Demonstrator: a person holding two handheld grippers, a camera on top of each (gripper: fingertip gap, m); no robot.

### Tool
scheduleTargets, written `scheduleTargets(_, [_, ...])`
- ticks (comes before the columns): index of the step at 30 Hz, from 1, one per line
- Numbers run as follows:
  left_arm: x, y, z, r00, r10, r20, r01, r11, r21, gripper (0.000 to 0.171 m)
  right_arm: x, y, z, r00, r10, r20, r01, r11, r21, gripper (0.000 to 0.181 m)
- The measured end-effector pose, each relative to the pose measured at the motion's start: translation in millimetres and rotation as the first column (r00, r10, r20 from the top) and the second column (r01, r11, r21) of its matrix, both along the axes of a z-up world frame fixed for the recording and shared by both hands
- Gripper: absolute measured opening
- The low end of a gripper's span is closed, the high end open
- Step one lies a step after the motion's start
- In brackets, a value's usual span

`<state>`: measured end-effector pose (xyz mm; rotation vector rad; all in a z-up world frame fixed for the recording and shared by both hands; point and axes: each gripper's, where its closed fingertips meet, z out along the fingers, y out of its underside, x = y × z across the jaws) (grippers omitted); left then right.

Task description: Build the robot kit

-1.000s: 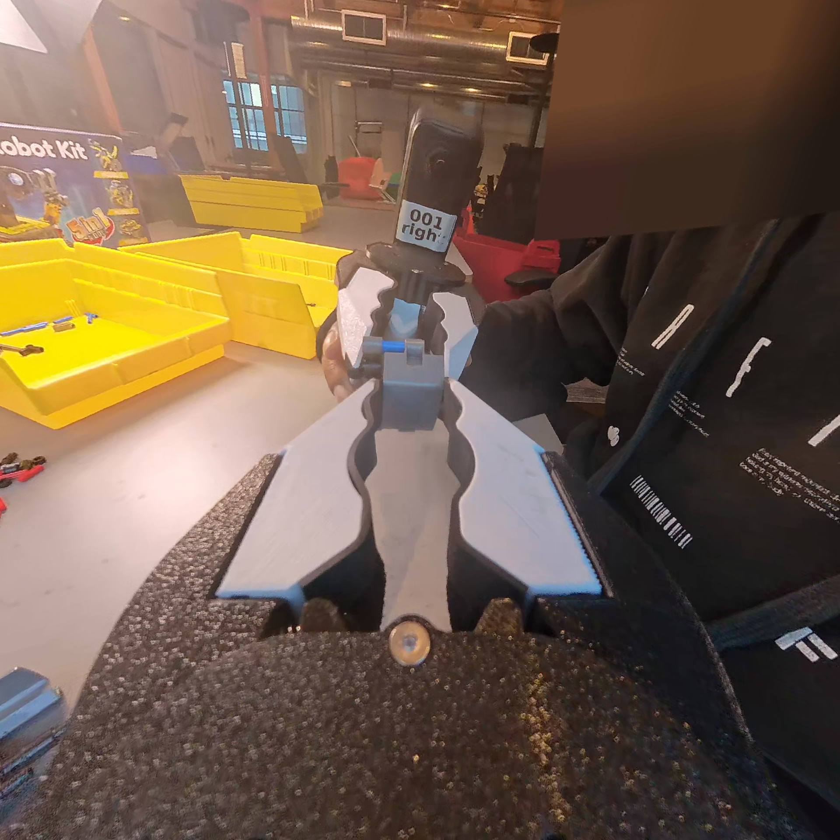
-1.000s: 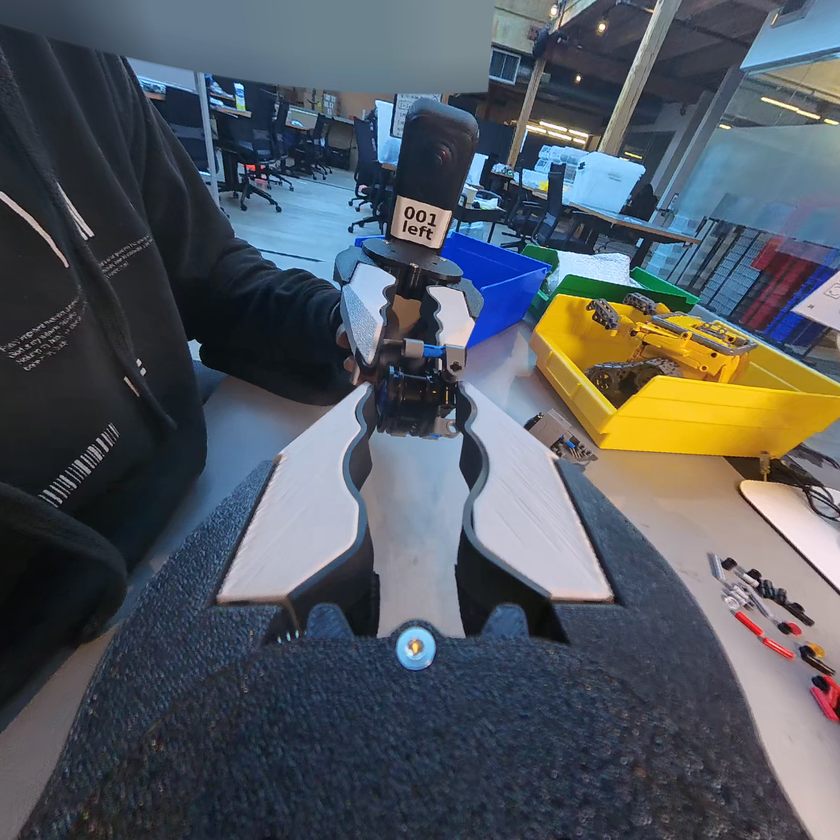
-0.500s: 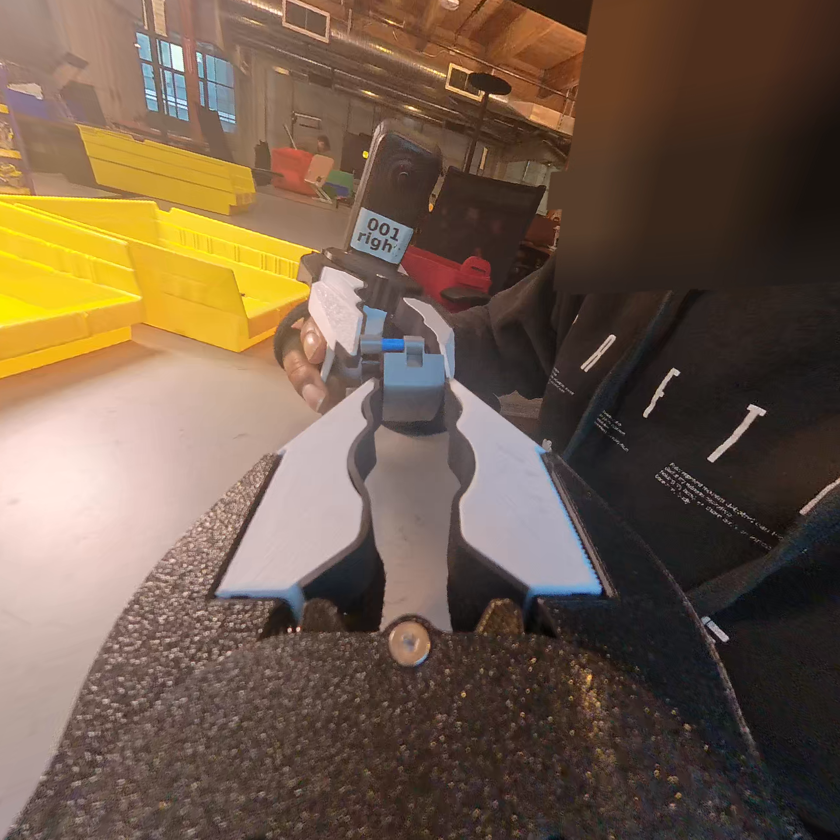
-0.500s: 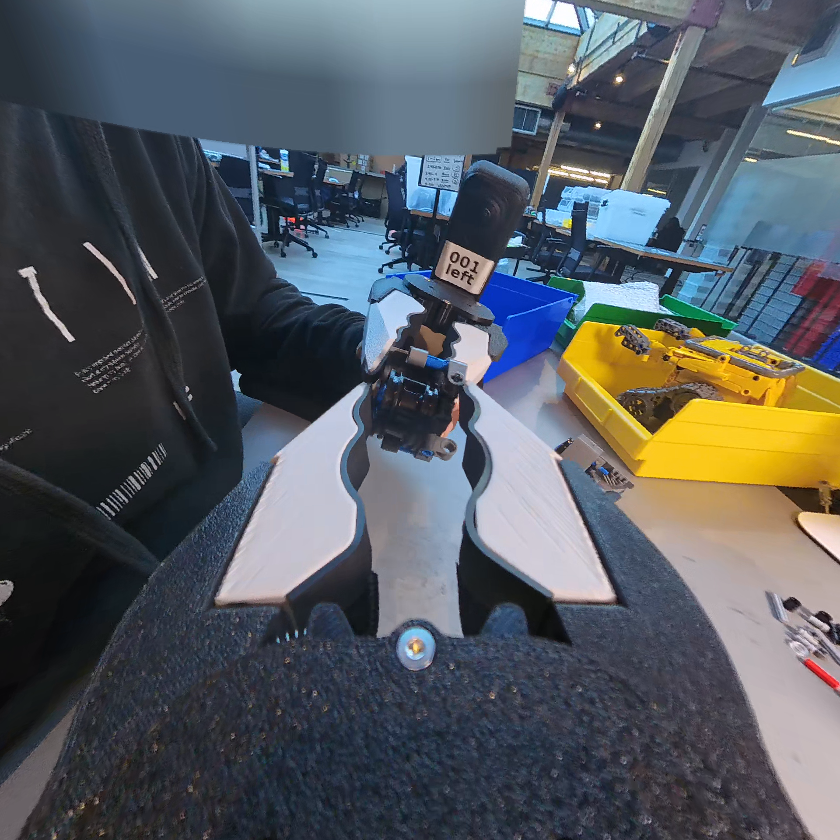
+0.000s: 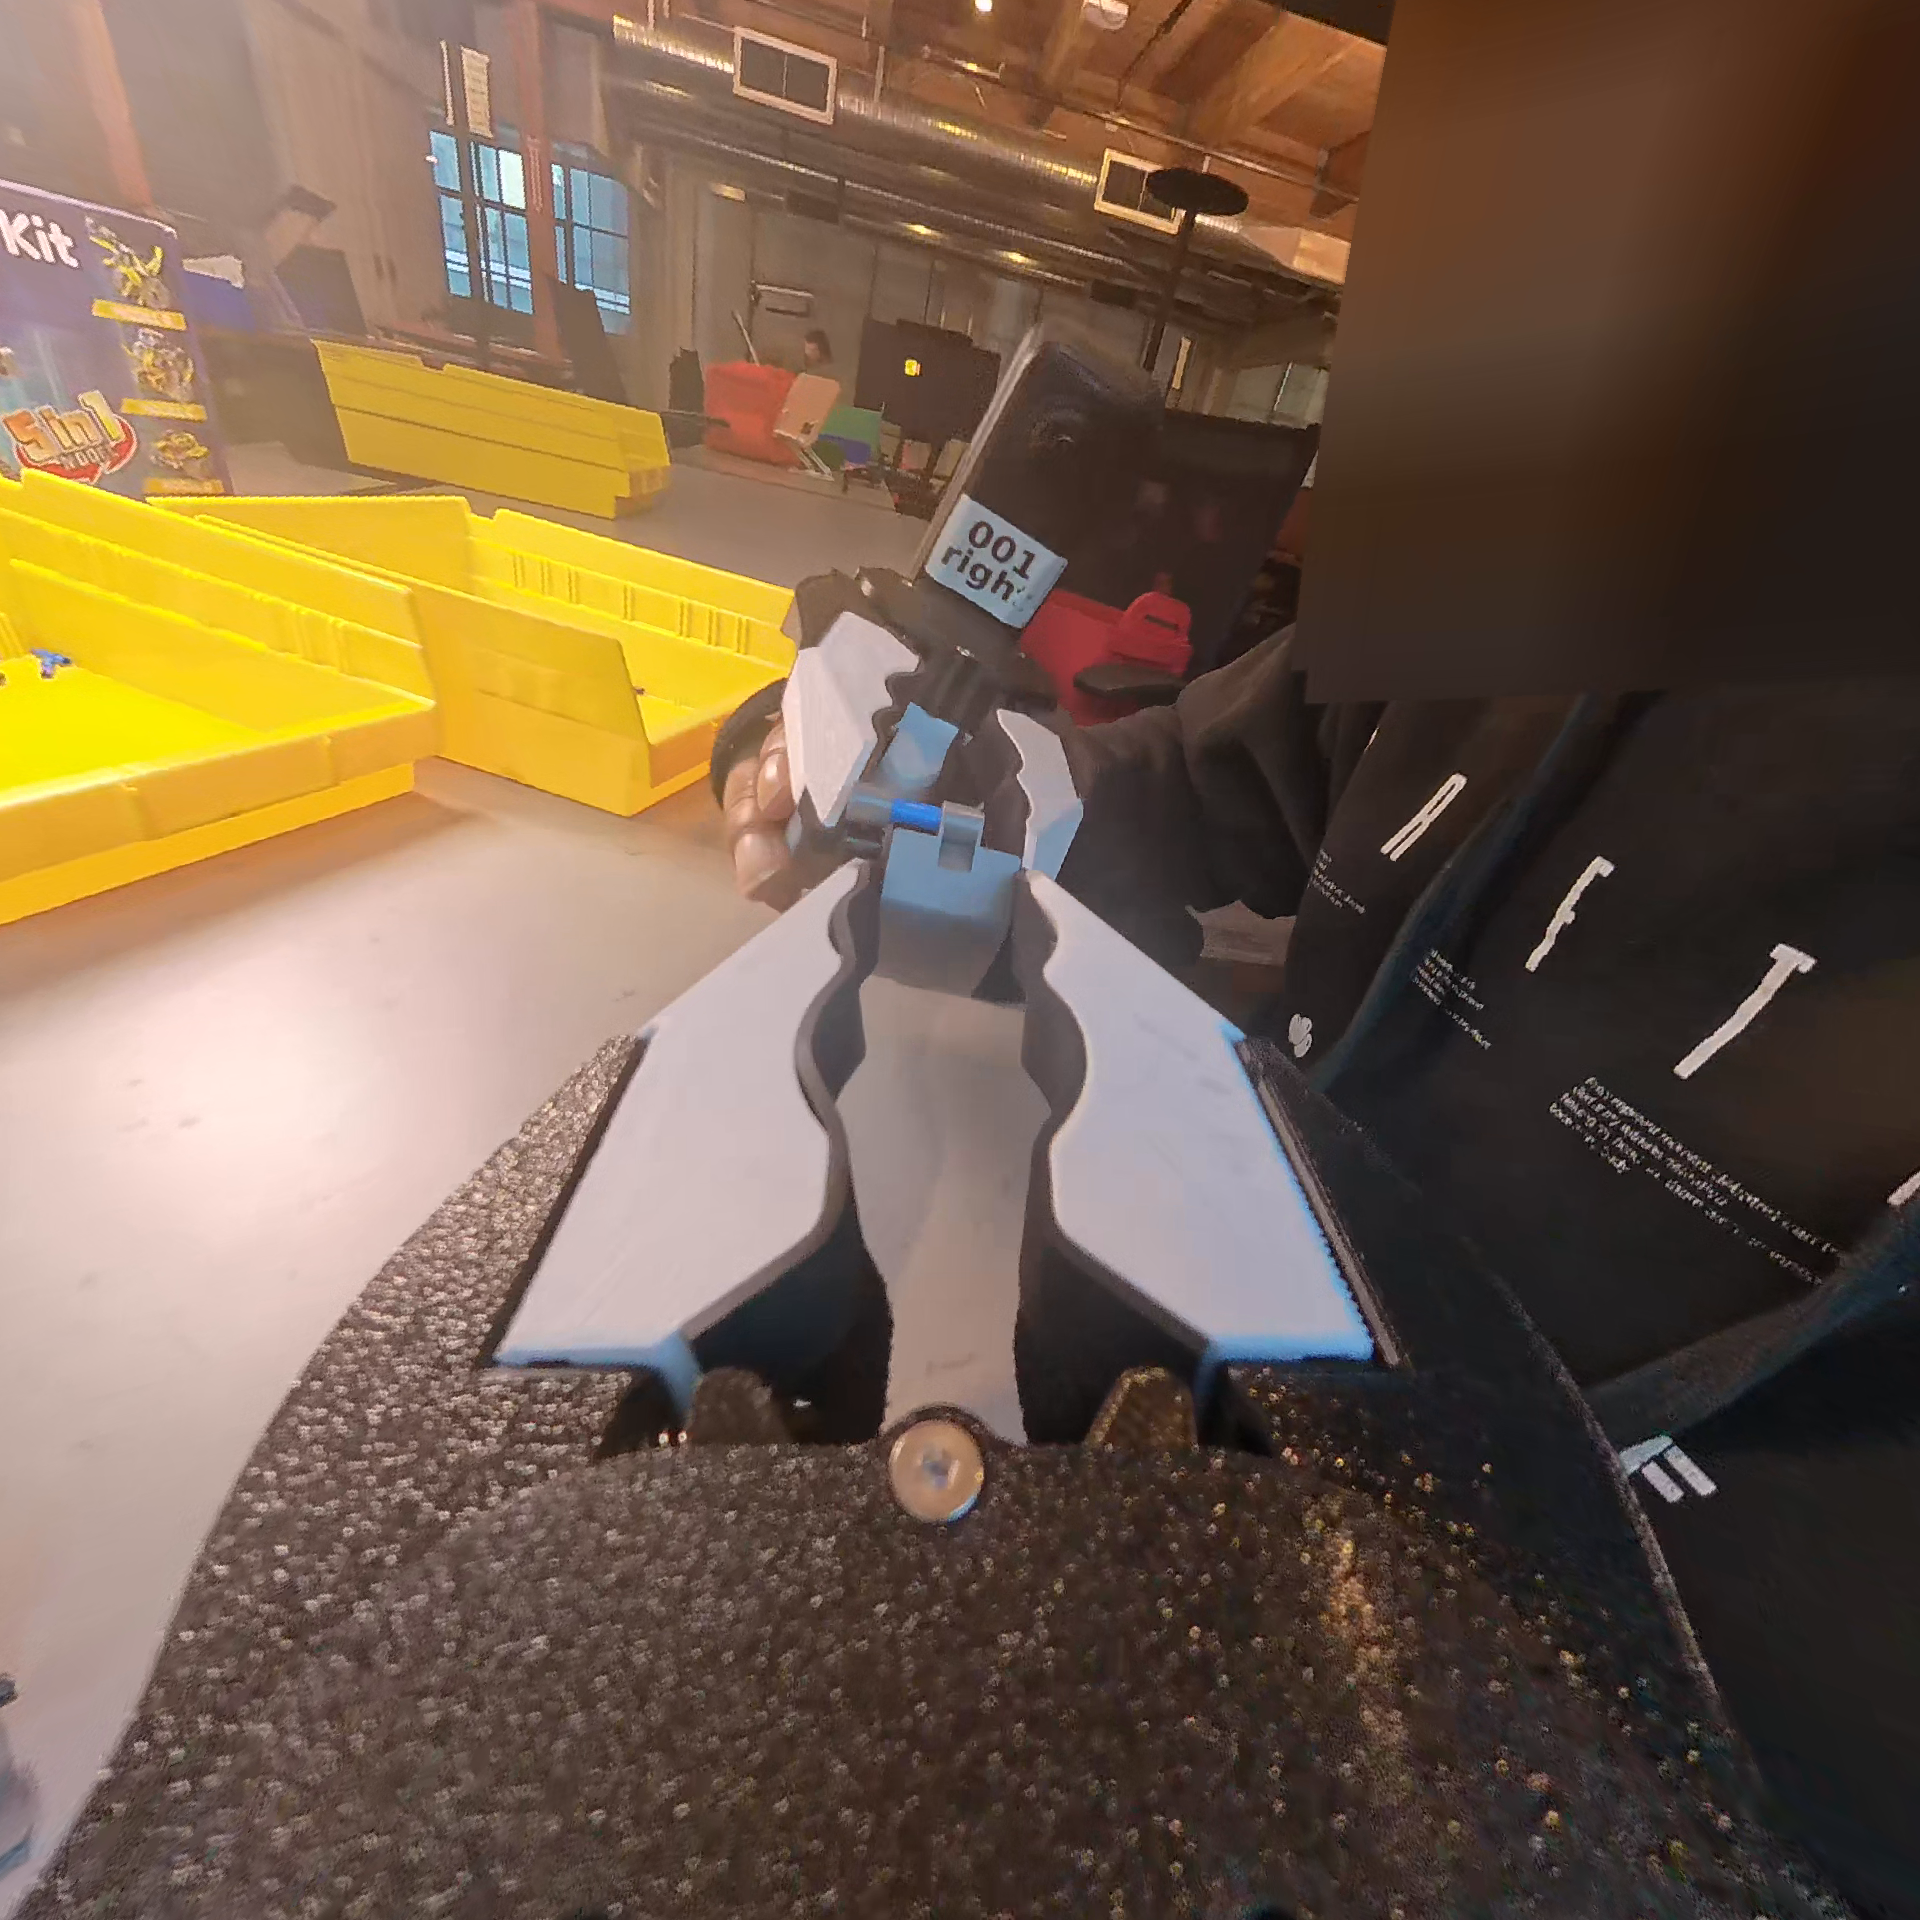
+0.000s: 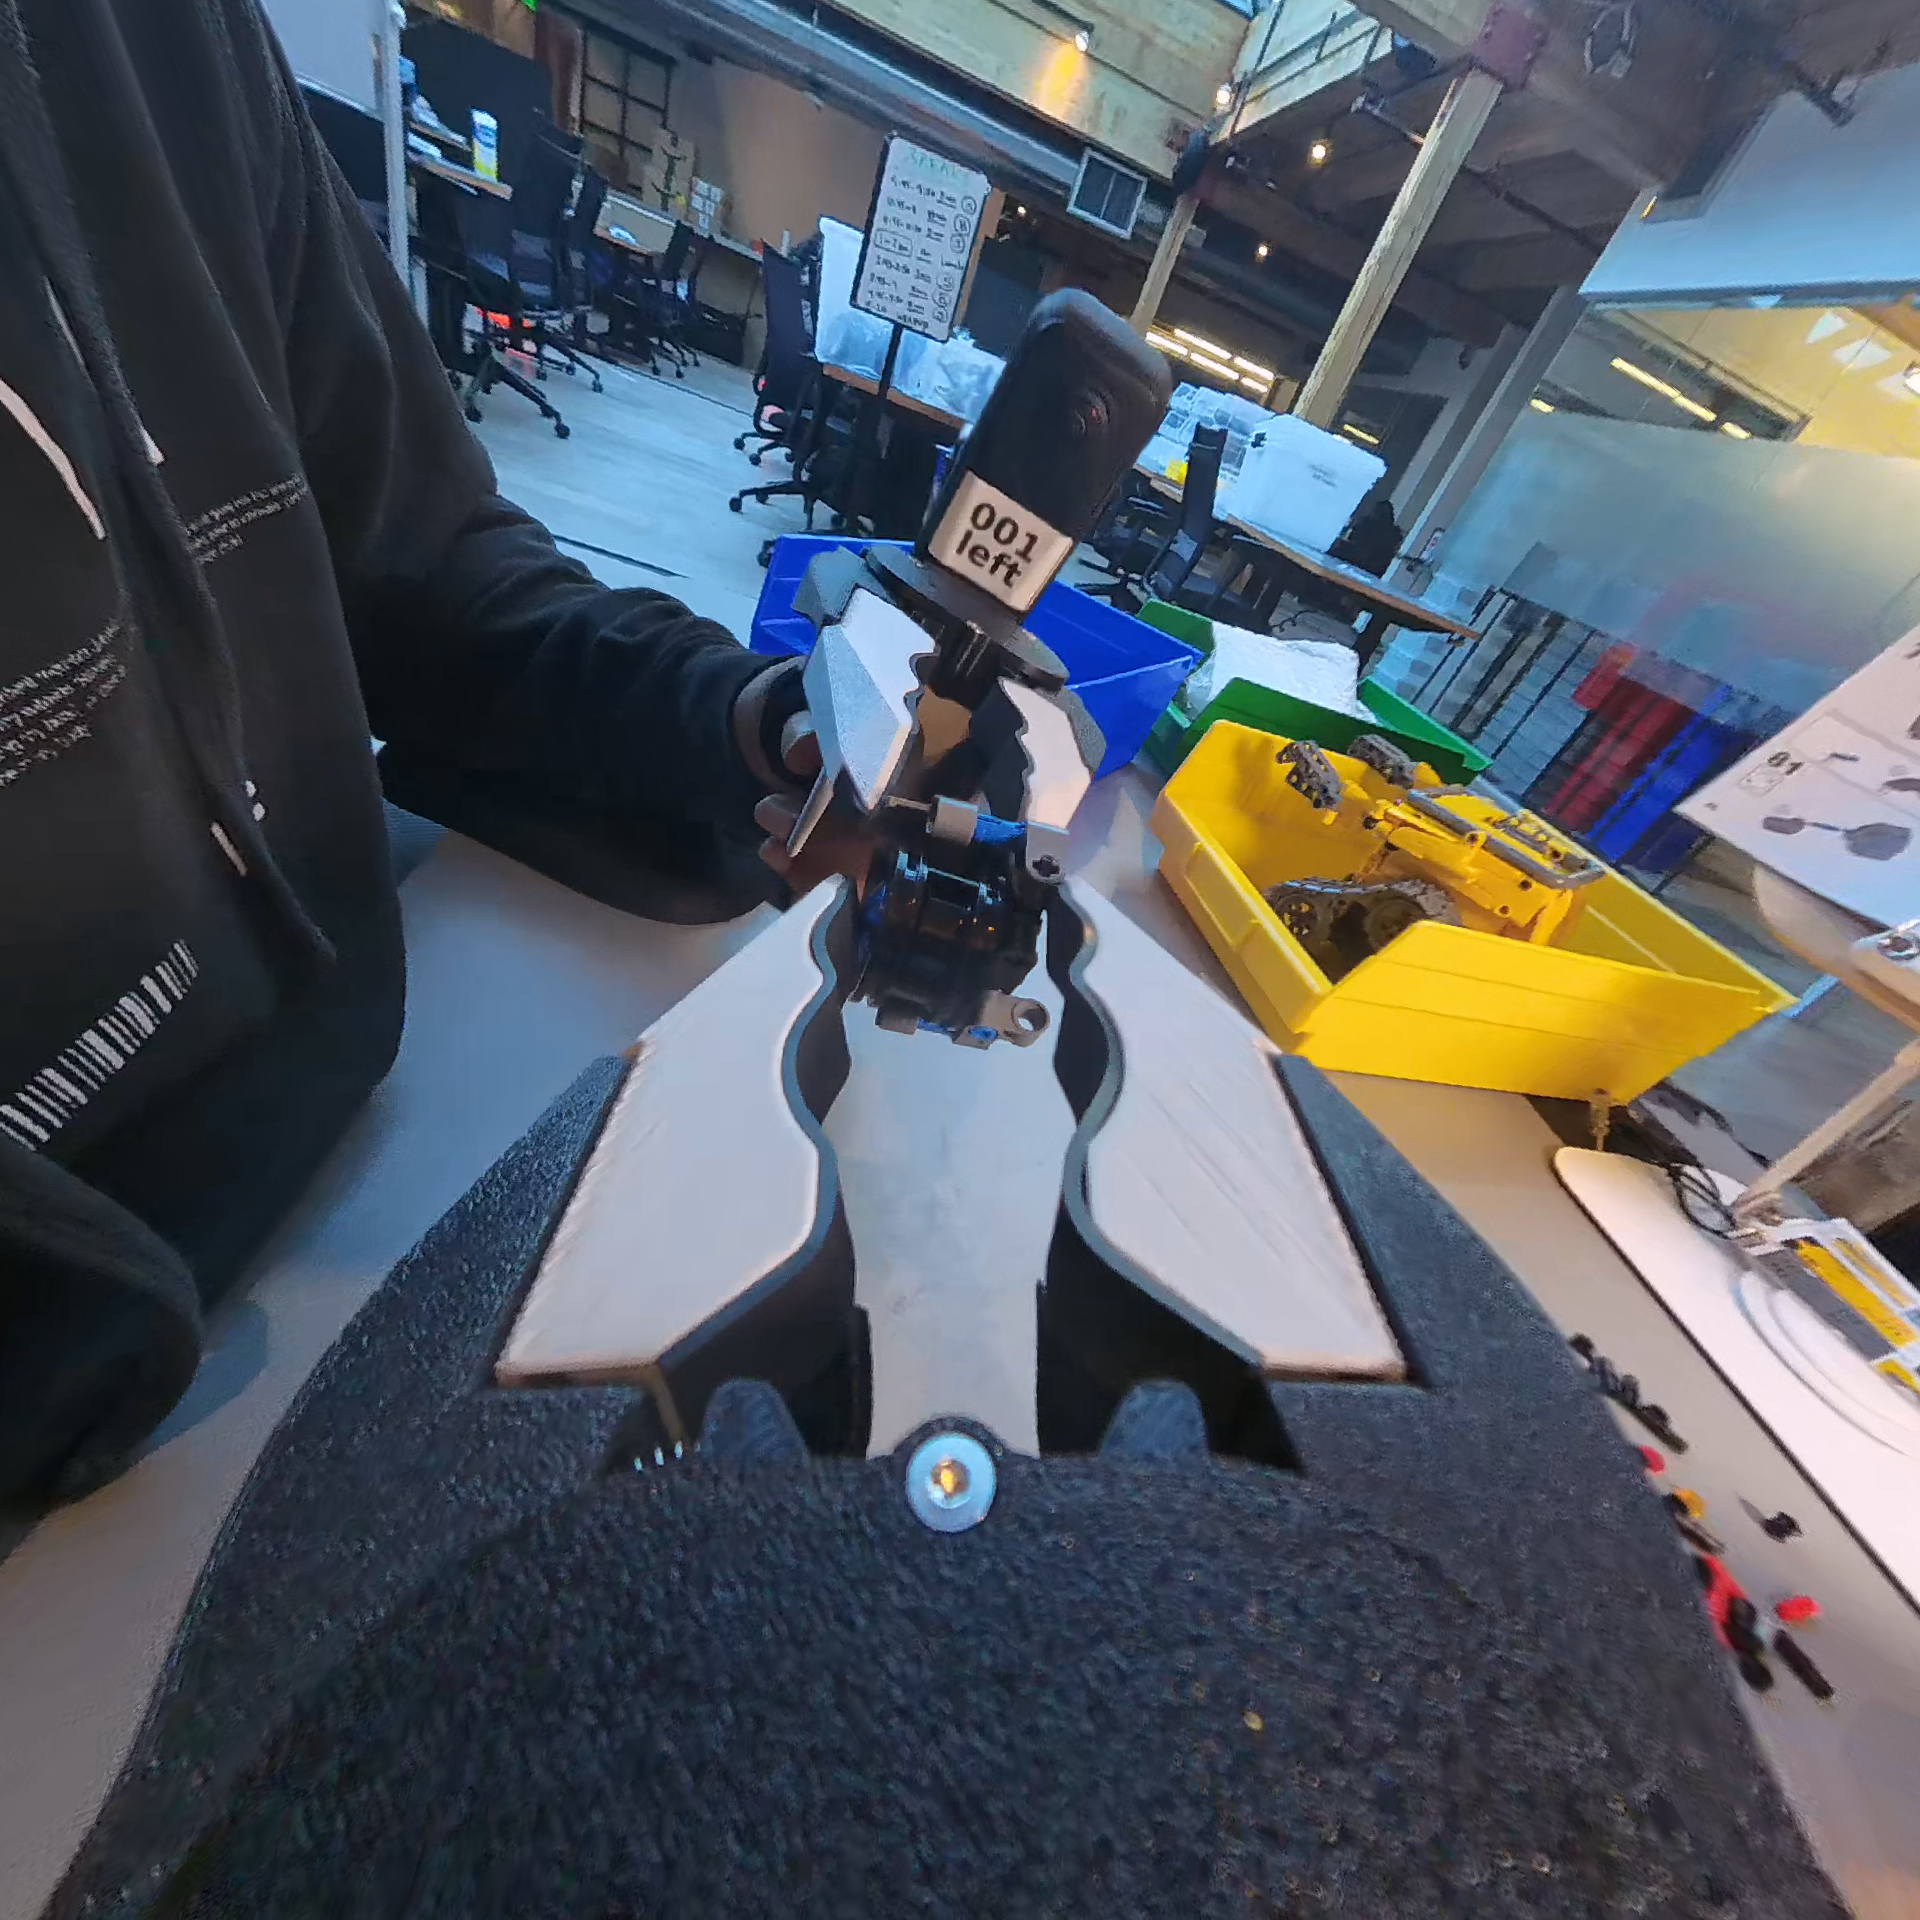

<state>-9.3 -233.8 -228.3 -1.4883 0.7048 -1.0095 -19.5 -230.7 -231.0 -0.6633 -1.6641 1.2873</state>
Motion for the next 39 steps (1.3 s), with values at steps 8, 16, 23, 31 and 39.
scheduleTargets(8, [-2, 3, 3, 0.997, 0.015, 0.071, -0.013, 0.999, -0.034, 0.024, -1, 3, 3, 0.998, -0.059, -0.035, 0.061, 0.996, 0.065, 0.034])
scheduleTargets(16, [-3, 7, 8, 0.988, 0.029, 0.152, -0.018, 0.997, -0.076, 0.024, -2, 5, 7, 0.997, -0.078, -0.028, 0.079, 0.997, 0.004, 0.033])
scheduleTargets(23, [-4, 11, 12, 0.969, 0.056, 0.240, -0.022, 0.990, -0.142, 0.026, -2, 9, 9, 0.991, -0.120, -0.056, 0.123, 0.990, 0.063, 0.033])
scheduleTargets(31, [-5, 11, 8, 0.981, 0.034, 0.190, -0.011, 0.992, -0.122, 0.025, -3, 8, 10, 0.997, 0.040, 0.069, -0.020, 0.964, -0.265, 0.038])
scheduleTargets(39, [-3, 10, 8, 0.982, 0.032, 0.186, -0.014, 0.995, -0.099, 0.025, -2, 11, 13, 0.995, 0.075, 0.064, -0.046, 0.927, -0.372, 0.033])
